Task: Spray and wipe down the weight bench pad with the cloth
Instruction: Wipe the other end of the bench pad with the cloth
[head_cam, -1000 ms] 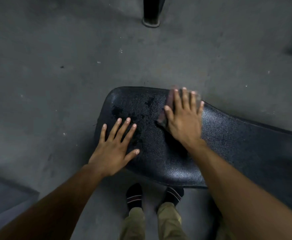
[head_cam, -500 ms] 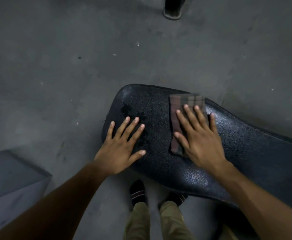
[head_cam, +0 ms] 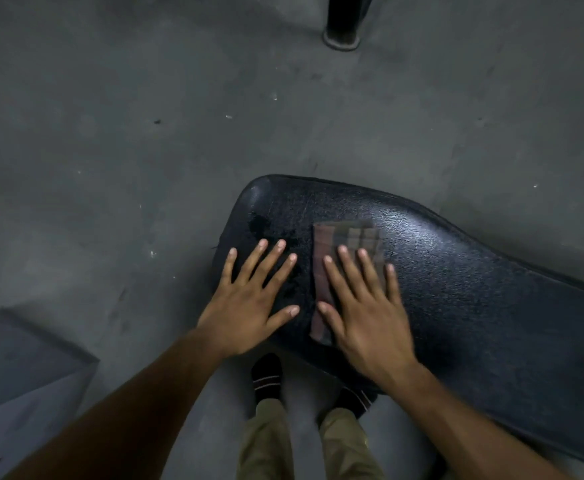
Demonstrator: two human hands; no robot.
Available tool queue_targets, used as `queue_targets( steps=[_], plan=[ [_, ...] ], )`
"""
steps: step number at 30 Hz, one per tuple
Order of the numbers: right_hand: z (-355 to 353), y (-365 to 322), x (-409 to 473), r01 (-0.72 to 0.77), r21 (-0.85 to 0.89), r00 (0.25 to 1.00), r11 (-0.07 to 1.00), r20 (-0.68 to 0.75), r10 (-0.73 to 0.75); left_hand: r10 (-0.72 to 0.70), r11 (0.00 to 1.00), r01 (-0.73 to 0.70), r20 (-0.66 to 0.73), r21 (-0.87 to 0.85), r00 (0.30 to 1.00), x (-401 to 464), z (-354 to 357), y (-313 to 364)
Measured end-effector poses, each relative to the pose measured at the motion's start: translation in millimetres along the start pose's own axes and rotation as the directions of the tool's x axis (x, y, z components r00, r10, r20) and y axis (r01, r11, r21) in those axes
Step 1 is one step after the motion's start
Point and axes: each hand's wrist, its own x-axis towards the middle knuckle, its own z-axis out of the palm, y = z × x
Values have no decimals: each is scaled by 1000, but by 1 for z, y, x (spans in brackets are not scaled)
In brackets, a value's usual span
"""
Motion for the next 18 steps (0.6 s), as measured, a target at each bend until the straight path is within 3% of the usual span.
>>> queue_targets(
  steps=[4,9,14,18],
  plan=[
    [4,3,-1,-145,25,988,989,-53,146,4,1000,-4,-40,9,999,2,4,-1],
    [17,-64,12,-417,191,892,888,-103,441,24,1000,-25,-55,-8,998,1,4,-4],
    [36,-104,-37,-455,153,874,877,-113,473,39,998,-42,-50,-56,998,1,2,-5],
    [41,-97,-55,-468,57,874,882,-120,471,61,992,-64,-35,-110,998,2,2,-7]
  ],
)
